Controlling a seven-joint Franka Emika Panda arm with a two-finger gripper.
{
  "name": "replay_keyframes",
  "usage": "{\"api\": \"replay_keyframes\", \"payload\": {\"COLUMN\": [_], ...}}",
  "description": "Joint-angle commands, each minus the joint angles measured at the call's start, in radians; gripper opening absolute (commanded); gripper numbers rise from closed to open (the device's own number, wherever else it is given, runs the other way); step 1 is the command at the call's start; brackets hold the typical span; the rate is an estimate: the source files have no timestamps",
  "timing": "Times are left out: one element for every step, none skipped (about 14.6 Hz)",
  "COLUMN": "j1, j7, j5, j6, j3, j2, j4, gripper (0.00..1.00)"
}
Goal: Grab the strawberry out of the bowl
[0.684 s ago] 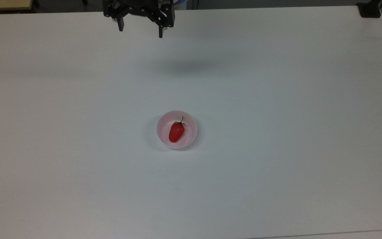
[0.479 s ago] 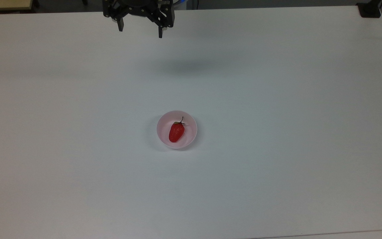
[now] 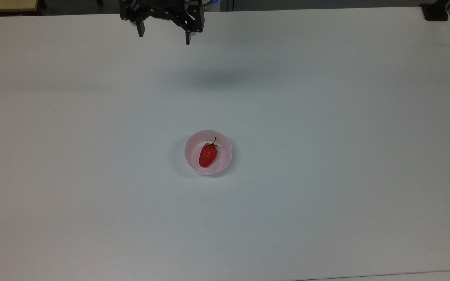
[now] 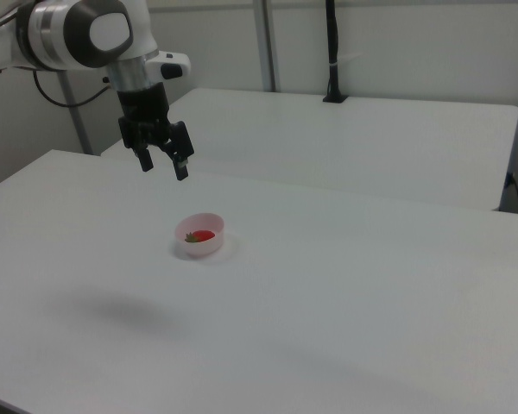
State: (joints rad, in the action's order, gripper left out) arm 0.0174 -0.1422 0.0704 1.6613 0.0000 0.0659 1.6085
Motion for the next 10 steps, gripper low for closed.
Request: {"api": "replay_keyframes", "payload": {"j1": [0.002, 0.002, 0.001, 0.001, 0.001, -0.001, -0.001, -0.001, -0.001, 0.001], "j7": [0.021, 0.024, 0.024, 0.024, 0.024, 0.024, 0.024, 0.018, 0.016, 0.015], "j5": [-0.006, -0.006, -0.006, -0.006, -0.008, -0.009, -0.009, -0.012, -0.015, -0.015], "j6": [0.003, 0.003, 0.003, 0.003, 0.003, 0.003, 0.005, 0.005, 0.006, 0.009], "j3": [-0.003, -0.003, -0.003, -0.005, -0.006, -0.008, -0.008, -0.008, -0.006, -0.006], "j2": [-0.011, -0.011, -0.009, 0.003, 0.005, 0.008, 0.014, 0.021, 0.025, 0.029], "j4": [0.018, 0.015, 0.004, -0.002, -0.012, -0.016, -0.018, -0.027, -0.028, -0.028], "gripper": [1.0, 1.0, 1.0, 1.0, 1.0, 1.0, 1.0, 1.0, 1.0, 1.0]}}
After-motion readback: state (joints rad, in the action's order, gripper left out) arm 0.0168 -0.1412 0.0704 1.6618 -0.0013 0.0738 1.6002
